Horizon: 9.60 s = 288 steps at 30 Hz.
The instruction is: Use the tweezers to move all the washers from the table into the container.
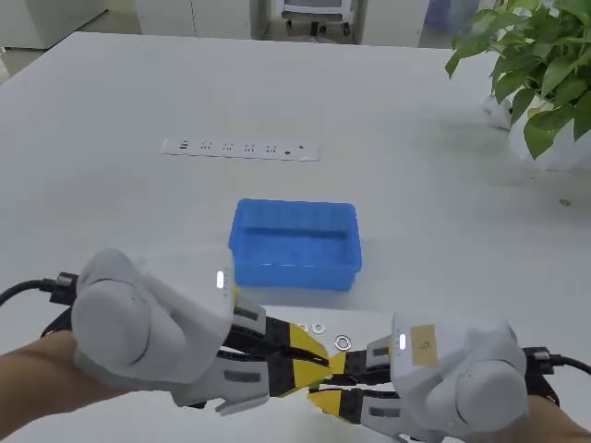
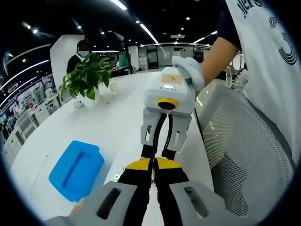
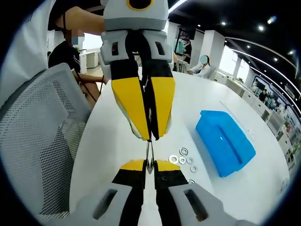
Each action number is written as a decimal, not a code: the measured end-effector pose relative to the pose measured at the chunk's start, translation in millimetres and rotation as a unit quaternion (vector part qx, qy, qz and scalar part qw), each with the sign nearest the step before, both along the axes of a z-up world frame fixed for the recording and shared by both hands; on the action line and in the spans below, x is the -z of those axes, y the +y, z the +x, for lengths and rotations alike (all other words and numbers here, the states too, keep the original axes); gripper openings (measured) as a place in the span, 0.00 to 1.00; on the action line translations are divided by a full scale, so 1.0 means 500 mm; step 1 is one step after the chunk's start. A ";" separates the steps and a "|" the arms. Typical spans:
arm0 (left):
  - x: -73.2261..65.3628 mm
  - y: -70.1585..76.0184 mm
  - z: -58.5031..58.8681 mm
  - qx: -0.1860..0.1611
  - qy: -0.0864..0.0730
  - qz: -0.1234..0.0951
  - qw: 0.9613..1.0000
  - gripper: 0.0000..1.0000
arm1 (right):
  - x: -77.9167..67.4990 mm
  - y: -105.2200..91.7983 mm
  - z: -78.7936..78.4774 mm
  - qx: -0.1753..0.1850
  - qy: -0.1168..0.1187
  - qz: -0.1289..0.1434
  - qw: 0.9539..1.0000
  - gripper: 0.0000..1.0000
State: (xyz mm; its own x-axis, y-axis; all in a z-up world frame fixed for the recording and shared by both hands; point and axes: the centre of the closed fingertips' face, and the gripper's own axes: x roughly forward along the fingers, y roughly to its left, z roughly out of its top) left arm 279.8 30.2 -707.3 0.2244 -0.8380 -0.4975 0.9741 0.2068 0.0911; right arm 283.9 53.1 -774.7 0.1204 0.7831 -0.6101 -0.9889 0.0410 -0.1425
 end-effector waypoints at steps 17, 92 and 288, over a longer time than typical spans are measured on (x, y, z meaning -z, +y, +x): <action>0.004 0.006 0.001 -0.002 0.034 -0.038 0.999 0.05 | 0.007 0.010 -0.012 -0.007 0.030 0.006 1.000 0.09; -0.026 0.042 0.064 0.027 0.017 -0.008 0.999 0.04 | -0.026 0.060 0.058 -0.039 0.011 0.028 0.999 0.11; -0.084 0.066 0.075 0.057 -0.012 0.014 0.998 0.05 | -0.086 0.101 0.087 -0.073 -0.039 0.016 0.996 0.11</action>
State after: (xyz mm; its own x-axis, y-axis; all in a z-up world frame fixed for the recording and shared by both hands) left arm 317.6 63.3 -665.1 0.1396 -0.8450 -0.5161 0.9888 0.0909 0.1187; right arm 327.3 103.4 -731.9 0.0489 0.8149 -0.5775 -0.9707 -0.0975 -0.2197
